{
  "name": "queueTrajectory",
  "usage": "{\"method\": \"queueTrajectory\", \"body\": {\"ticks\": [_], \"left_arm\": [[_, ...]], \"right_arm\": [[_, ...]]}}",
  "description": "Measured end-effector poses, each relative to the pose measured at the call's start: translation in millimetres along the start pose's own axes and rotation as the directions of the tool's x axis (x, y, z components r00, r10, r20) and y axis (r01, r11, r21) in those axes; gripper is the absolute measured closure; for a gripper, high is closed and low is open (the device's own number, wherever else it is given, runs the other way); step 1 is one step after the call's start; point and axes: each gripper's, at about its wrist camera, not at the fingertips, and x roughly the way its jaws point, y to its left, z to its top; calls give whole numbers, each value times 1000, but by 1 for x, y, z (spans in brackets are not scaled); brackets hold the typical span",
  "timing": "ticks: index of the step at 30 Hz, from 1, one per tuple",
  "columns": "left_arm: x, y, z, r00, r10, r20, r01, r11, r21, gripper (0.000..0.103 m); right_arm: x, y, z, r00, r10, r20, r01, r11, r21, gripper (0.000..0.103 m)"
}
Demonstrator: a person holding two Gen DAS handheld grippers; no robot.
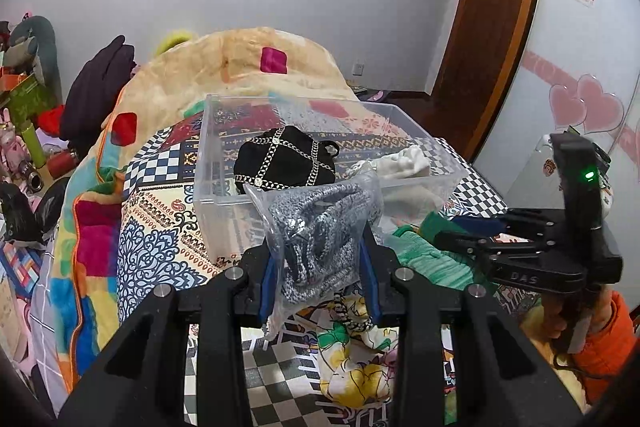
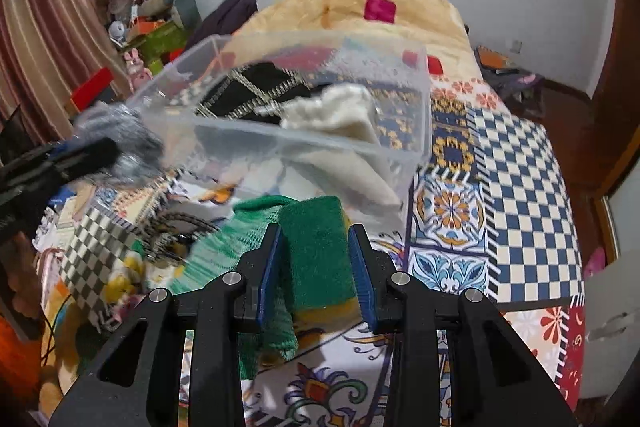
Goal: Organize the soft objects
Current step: 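Carry the grey item and green-yellow sponge over the box and release both inside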
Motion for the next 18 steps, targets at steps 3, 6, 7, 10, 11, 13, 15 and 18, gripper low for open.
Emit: {"method": "queueTrajectory", "body": {"ticks": [3, 6, 7, 10, 11, 13, 15, 18], "left_arm": [[0, 0, 0, 1000, 2, 0, -2, 1000, 3, 68], [-1, 0, 0, 1000, 6, 4, -6, 1000, 7, 68], [-1, 0, 1, 1000, 8, 7, -8, 1000, 7, 68], [-4, 2, 4, 1000, 14, 25, -14, 1000, 4, 68], [-5, 3, 7, 999, 17, 32, -17, 1000, 4, 68], [-7, 5, 12, 999, 24, 47, -24, 1000, 1, 68], [-9, 6, 17, 998, 28, 60, -28, 1000, -4, 68], [-14, 9, 23, 996, 36, 84, -36, 999, -7, 68]], "right_arm": [[3, -4, -2, 1000, 16, -11, -16, 1000, 16, 72], [-6, -4, -2, 1000, 3, 19, -3, 1000, 12, 76], [-10, -4, -1, 1000, 1, 29, -2, 1000, 13, 80], [-23, -6, 3, 998, 13, 57, -15, 1000, 21, 92], [-29, -6, 5, 997, 16, 74, -18, 1000, 22, 92], [-39, -4, 10, 995, 9, 104, -10, 1000, 3, 92], [-45, -2, 13, 993, -8, 120, 10, 1000, -17, 92], [-43, -2, 15, 992, -12, 122, 14, 1000, -15, 91]]}}
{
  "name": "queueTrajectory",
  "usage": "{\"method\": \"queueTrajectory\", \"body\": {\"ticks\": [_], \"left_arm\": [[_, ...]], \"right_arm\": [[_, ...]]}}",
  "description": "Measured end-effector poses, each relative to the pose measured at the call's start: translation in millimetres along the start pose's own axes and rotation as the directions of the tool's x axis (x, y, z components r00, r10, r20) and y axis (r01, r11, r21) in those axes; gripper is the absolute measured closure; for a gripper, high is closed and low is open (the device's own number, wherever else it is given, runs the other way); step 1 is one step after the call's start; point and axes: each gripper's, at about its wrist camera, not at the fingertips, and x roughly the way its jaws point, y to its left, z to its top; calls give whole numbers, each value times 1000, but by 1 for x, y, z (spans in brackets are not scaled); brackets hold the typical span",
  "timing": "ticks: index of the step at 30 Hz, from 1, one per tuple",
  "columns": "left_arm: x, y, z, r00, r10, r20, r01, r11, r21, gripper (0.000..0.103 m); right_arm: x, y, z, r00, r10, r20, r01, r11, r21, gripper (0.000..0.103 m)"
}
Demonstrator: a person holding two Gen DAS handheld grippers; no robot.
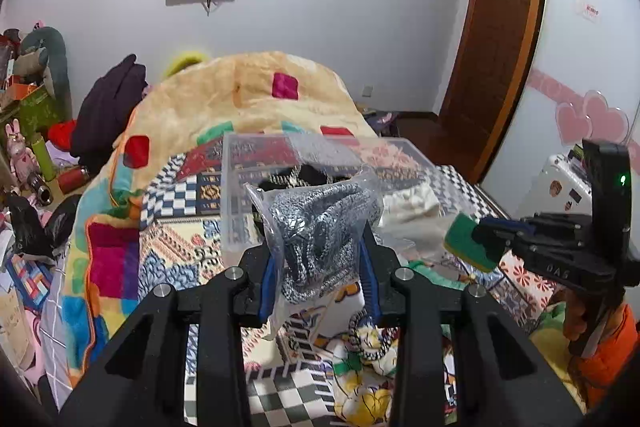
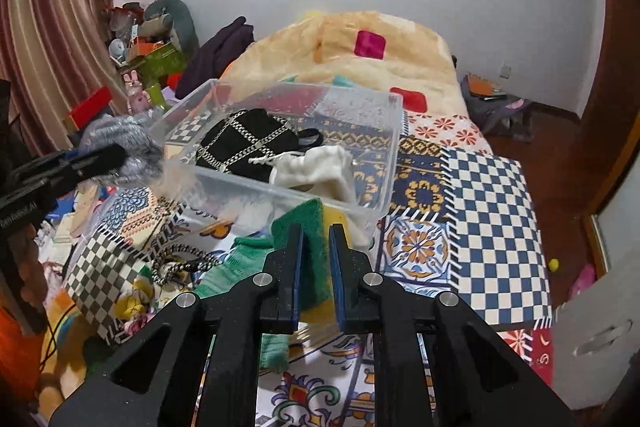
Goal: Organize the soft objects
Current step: 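Carry the grey item and green-yellow sponge over the box and release both inside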
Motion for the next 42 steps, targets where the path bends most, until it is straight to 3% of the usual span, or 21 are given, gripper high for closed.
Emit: {"method": "queueTrajectory", "body": {"ticks": [4, 8, 11, 13, 16, 18, 19, 22, 25, 34, 38, 42], "left_arm": [[-4, 2, 5, 1000, 3, 18, -3, 1000, -4, 68], [-3, 3, 4, 1000, 7, 14, -7, 1000, -4, 68], [0, 4, 1, 1000, 12, 0, -12, 1000, -2, 68], [1, 4, 0, 1000, 12, -9, -12, 1000, -3, 68], [5, 2, -1, 1000, 13, -17, -13, 1000, 0, 68], [5, 1, -2, 1000, 13, -18, -13, 1000, 2, 68], [5, 1, -2, 1000, 15, -17, -15, 1000, 4, 68], [4, 2, 0, 1000, 27, -8, -27, 1000, 8, 68], [2, 4, 4, 999, 39, 6, -39, 999, 3, 68], [19, 11, 35, 997, 72, 41, -72, 997, 2, 68], [38, 13, 44, 997, 69, 16, -69, 998, 7, 68], [63, 12, 46, 997, 63, -37, -63, 998, 18, 68]], "right_arm": [[10, 1, -2, 1000, -8, -23, 8, 1000, -20, 91], [31, -2, -11, 995, -18, -100, 16, 1000, -23, 89], [40, -10, -16, 991, -36, -126, 36, 999, -4, 53], [43, -12, -18, 991, -43, -125, 43, 999, -2, 49], [45, -12, -17, 991, -14, -131, 15, 1000, 7, 49], [46, -9, -17, 992, 6, -129, -6, 1000, 4, 63], [45, -8, -17, 991, 35, -133, -35, 999, 0, 77], [34, 1, -17, 995, -1, -101, -3, 999, -41, 78], [16, 4, -10, 998, 17, -52, -20, 999, -41, 78], [-22, 8, 46, 989, 22, 144, -17, 999, -39, 78], [-9, 14, 66, 988, 34, 150, -28, 998, -48, 78], [16, 19, 75, 993, 56, 99, -53, 998, -39, 78]]}}
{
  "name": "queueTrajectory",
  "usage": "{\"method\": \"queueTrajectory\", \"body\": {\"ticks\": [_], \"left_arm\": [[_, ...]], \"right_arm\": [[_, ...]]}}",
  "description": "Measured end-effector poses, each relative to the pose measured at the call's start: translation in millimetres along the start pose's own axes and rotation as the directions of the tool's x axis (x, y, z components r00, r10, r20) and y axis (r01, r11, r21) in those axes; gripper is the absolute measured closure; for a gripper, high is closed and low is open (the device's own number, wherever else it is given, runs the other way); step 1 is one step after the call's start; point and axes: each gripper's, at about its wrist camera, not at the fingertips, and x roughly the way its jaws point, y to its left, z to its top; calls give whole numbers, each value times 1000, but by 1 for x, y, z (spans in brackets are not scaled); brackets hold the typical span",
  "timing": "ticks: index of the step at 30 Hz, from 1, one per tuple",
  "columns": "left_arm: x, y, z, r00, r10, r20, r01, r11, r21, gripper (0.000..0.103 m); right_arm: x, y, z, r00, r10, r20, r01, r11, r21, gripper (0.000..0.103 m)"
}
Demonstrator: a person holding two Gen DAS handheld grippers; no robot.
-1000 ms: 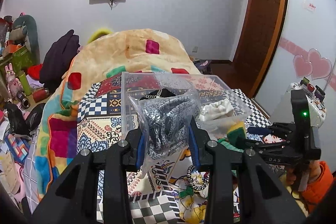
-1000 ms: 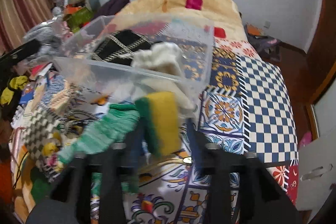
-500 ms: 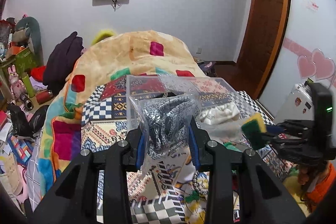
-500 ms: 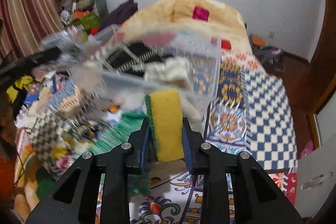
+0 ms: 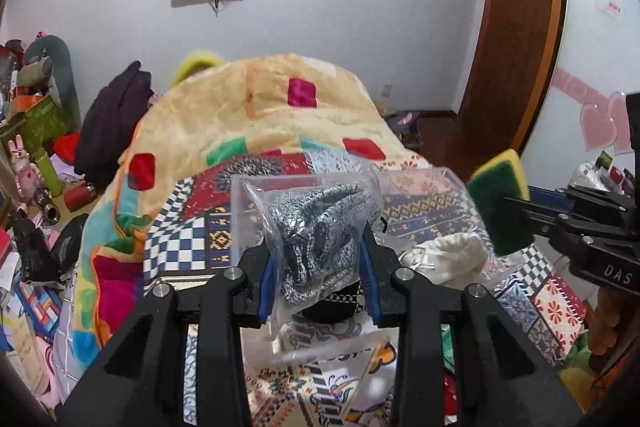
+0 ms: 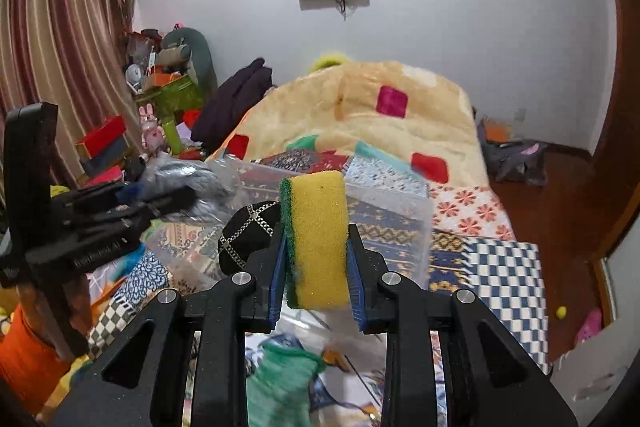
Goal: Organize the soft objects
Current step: 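Carry the grey item and green-yellow sponge over the box and release both inside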
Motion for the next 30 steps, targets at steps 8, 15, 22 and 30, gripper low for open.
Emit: {"method": "queueTrajectory", "body": {"ticks": [8, 15, 22, 30], "left_arm": [[48, -7, -4, 993, -28, -118, 31, 999, 18, 68], [64, -15, -8, 988, -20, -154, 28, 998, 55, 66], [50, -17, -9, 992, -5, -127, 14, 998, 67, 43], [6, -19, -6, 999, -11, -36, 14, 998, 69, 32]], "right_arm": [[49, -1, -6, 989, -10, -145, 11, 1000, 9, 78], [63, -2, -13, 978, -31, -208, 31, 1000, -2, 76], [45, -2, -13, 981, -53, -187, 50, 999, -20, 51], [9, -5, -12, 992, -40, -117, 38, 999, -14, 43]]}}
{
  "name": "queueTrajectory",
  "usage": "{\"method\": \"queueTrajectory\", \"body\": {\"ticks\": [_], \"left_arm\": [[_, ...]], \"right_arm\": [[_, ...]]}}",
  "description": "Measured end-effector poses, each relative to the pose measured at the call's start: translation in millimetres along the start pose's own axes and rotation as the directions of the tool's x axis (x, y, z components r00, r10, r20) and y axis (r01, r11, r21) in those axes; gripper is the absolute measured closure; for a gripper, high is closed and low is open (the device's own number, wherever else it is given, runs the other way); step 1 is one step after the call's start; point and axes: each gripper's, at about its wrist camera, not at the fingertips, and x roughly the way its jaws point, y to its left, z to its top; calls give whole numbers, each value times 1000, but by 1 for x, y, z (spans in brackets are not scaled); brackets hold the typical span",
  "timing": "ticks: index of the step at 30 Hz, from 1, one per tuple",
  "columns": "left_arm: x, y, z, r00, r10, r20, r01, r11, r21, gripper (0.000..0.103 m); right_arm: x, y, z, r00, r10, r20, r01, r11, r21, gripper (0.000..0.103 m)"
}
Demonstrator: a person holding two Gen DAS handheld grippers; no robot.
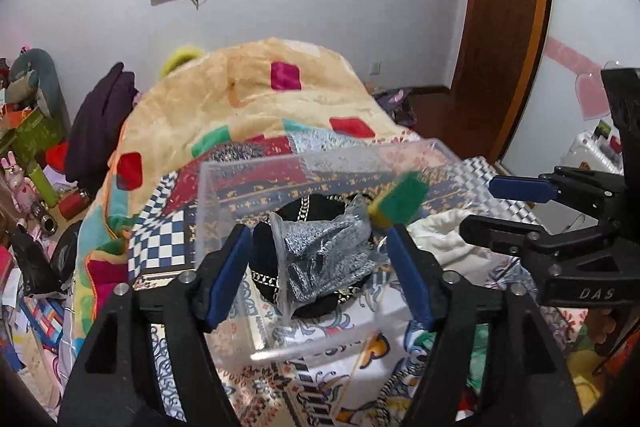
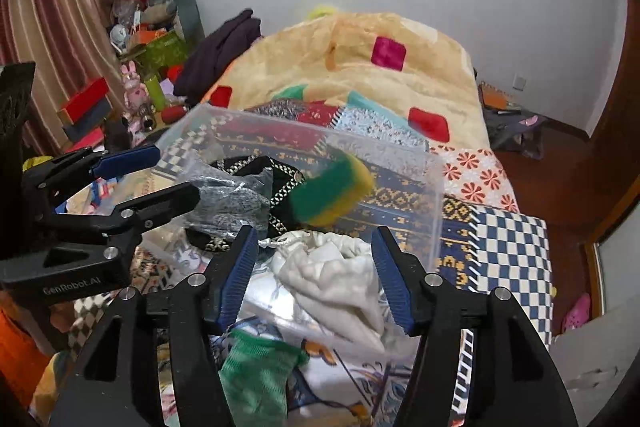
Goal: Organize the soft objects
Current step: 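Carry the grey item and green-yellow sponge over the box and release both inside, then grasp the green knit glove with the right tool while the left grasps the beaded strand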
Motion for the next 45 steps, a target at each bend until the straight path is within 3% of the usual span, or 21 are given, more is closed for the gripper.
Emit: {"method": "queueTrajectory", "body": {"ticks": [5, 7, 11, 12, 18, 26, 27, 29, 30, 35, 45], "left_arm": [[-35, -2, 0, 997, -19, 72, 20, 1000, -23, 22], [-47, -3, -1, 995, -19, 95, 21, 999, -25, 21], [-68, -6, -8, 991, -20, 132, 24, 999, -29, 3], [-71, -7, -11, 990, -21, 136, 26, 999, -30, 3], [-69, -8, -37, 997, -21, 75, 23, 999, -23, 3], [-36, -9, -87, 998, -19, -67, 16, 999, -40, 4], [-33, -10, -90, 997, -18, -75, 15, 999, -39, 6], [-26, -13, -93, 996, -20, -92, 18, 1000, -26, 23], [-24, -14, -94, 995, -25, -100, 24, 1000, -19, 26], [-13, -17, -98, 990, -59, -128, 58, 998, -8, 47], [3, -26, -107, 975, -120, -188, 123, 992, 3, 90]], "right_arm": [[-32, 0, -3, 997, -13, 74, 13, 1000, 4, 37], [-44, 2, -7, 994, -22, 104, 22, 1000, -2, 30], [-66, 6, -17, 988, -35, 150, 36, 999, -4, 20], [-69, 6, -21, 988, -30, 152, 31, 1000, -3, 20], [-62, 10, -43, 995, 0, 95, 0, 1000, 6, 19], [-18, 19, -74, 996, 77, -45, -75, 996, 46, 19], [-15, 18, -75, 995, 82, -52, -79, 996, 50, 19], [-6, 19, -77, 994, 90, -70, -85, 994, 63, 20], [-4, 19, -78, 993, 90, -75, -85, 994, 67, 20], [7, 16, -84, 986, 123, -113, -113, 989, 97, 38], [3, 22, -88, 983, 152, -102, -144, 986, 78, 70]]}}
